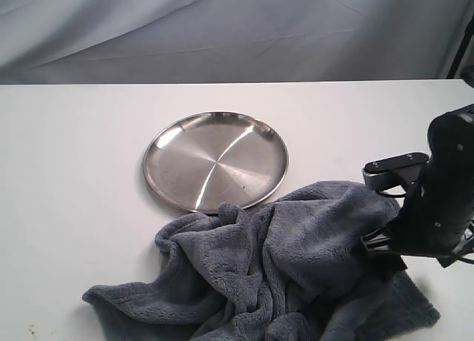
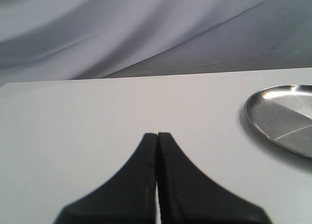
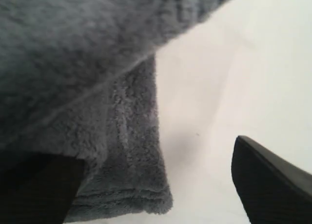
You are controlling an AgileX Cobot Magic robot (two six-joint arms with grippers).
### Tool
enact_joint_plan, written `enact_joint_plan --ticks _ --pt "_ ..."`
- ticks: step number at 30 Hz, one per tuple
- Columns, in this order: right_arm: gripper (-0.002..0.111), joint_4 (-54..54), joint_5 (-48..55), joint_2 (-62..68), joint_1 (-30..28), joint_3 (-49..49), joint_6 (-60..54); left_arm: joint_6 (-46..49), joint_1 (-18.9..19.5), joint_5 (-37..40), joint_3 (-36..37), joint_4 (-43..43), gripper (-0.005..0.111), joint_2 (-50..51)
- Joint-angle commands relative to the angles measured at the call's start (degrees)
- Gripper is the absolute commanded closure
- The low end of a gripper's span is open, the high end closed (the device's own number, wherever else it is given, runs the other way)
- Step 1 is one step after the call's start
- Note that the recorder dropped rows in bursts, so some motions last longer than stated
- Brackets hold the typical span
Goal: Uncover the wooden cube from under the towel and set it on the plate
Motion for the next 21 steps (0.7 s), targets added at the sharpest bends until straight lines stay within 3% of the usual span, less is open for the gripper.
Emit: enact_joint_plan --ticks 1,9,21 --pt "0.033 0.66 1.4 -4.58 -1.59 0.35 -1.03 0.06 0.1 -0.12 0.29 -0.48 0.107 -0.13" --pt "0.034 0.68 1.76 -15.4 -1.59 0.35 -2.78 0.06 0.1 -0.12 0.29 -0.48 0.107 -0.13" --pt "0.034 0.12 -3.12 -1.89 -1.59 5.02 -2.94 0.06 0.1 -0.12 0.29 -0.48 0.107 -0.13"
